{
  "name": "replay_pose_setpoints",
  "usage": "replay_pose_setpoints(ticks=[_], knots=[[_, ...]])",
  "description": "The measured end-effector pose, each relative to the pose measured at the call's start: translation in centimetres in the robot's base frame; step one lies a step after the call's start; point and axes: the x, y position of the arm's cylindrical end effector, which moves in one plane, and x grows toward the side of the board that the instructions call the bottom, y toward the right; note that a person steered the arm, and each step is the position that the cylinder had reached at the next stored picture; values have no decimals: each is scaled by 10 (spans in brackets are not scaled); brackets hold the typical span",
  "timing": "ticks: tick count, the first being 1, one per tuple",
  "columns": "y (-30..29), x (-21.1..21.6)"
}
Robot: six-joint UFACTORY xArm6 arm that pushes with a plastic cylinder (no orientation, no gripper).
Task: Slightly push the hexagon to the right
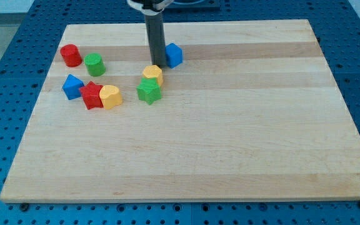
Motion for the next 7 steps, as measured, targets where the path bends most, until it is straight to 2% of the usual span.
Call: replay_pose_setpoints(ticks=[1, 3, 5, 7], knots=[[1, 0], [-45, 0], [-57, 0], [-116, 13]])
